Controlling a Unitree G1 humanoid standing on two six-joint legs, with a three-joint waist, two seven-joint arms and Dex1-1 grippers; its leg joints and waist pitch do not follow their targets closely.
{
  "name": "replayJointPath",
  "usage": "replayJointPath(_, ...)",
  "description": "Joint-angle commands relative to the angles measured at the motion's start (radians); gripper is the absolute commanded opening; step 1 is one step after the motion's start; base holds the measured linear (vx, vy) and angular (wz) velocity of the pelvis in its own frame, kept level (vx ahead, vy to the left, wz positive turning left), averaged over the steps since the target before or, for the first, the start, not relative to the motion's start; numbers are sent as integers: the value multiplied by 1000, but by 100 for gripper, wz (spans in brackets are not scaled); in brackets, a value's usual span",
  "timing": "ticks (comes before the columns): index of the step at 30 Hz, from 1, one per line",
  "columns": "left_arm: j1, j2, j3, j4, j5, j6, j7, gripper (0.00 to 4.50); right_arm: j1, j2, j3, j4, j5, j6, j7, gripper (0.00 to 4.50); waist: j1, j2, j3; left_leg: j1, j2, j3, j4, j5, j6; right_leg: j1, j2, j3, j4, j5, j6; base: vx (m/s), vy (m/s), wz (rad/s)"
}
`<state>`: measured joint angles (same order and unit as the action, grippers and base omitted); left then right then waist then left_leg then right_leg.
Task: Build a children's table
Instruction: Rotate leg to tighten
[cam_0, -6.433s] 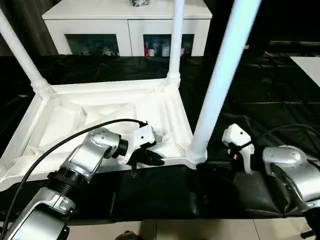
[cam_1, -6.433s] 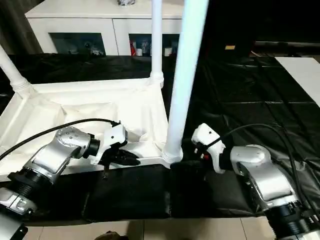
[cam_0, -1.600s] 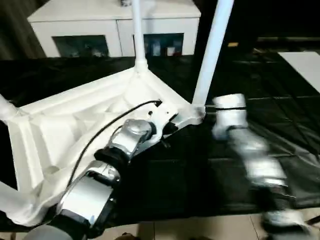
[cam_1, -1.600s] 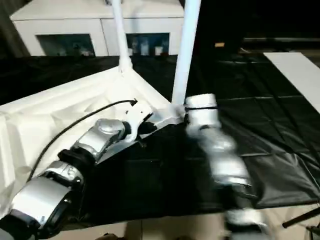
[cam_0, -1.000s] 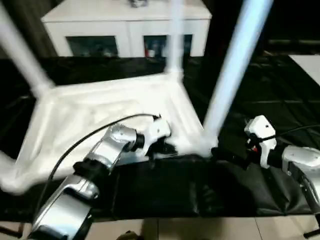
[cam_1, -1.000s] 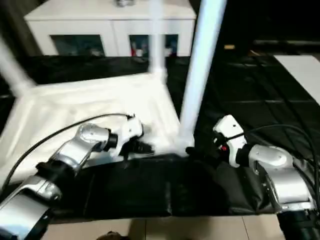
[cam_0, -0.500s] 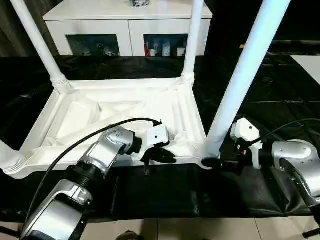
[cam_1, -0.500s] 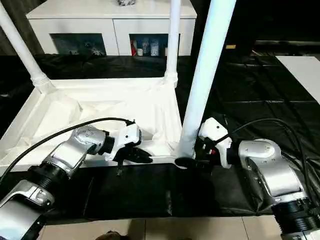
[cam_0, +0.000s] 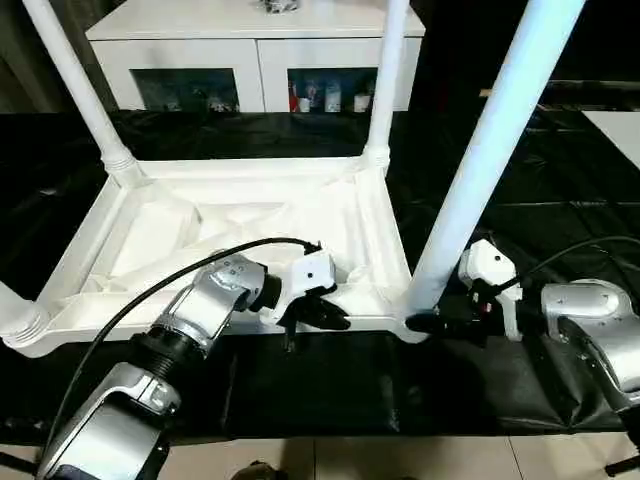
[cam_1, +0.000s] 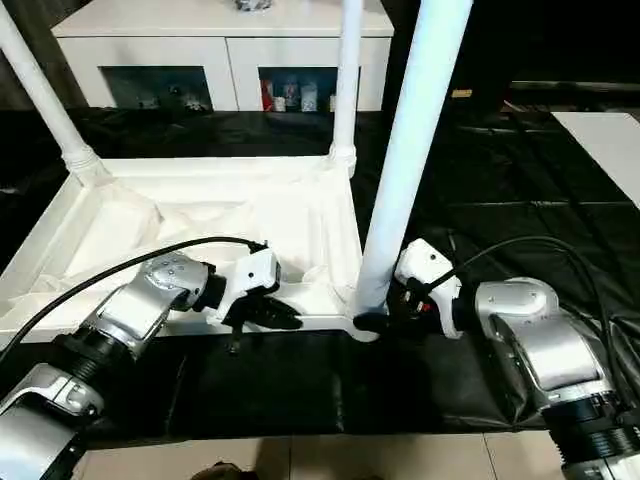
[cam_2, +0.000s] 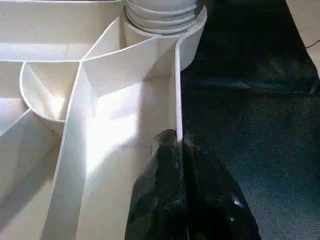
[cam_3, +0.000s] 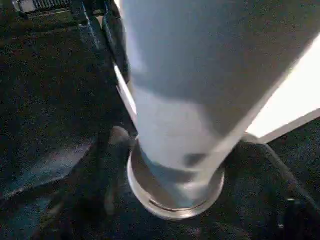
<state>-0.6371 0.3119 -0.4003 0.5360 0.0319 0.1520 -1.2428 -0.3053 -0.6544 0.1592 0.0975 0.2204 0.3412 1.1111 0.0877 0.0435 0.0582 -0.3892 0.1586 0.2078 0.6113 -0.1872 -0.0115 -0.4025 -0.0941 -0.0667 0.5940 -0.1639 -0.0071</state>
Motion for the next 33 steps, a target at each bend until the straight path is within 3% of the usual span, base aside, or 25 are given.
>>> replayJointPath(1, -9, 9, 2, -39, -9, 3, -4, 0, -1, -11, 15, 10, -10, -8, 20, 256, -3, -23, -72, 25, 78, -38, -76, -194, 73, 41, -72, 47, -69, -274, -224, 0, 0, 0)
replayJointPath(10, -7, 12, 4, -49, -7, 15, -6, 0, -3, -22, 35, 22, -27, -21, 38, 207, -2, -24, -73, 24, 78, -38, -74, -183, 79, 43, -72, 46, -66, -261, -229, 0, 0, 0)
replayJointPath(24, 9, 13, 5, -69, -7, 31, -2, 0, 4, -3, 44, 43, -43, -49, 9, 202, -2, -24, -75, 24, 78, -38, -73, -180, 81, 44, -72, 46, -64, -240, -236, 0, 0, 0)
replayJointPath(25, 10, 14, 5, -70, -6, 31, -1, 0, 2, 3, 39, 46, -36, -41, 5, 237, -2, -23, -75, 24, 78, -39, -74, -180, 81, 44, -72, 46, -63, -239, -237, 0, 0, 0)
replayJointPath(33, 9, 14, 4, -70, -5, 30, 1, 0, -7, 3, 41, 53, -43, -45, -2, 314, -4, -23, -74, 25, 77, -39, -74, -195, 70, 43, -70, 46, -66, -259, -231, 0, 0, 0)
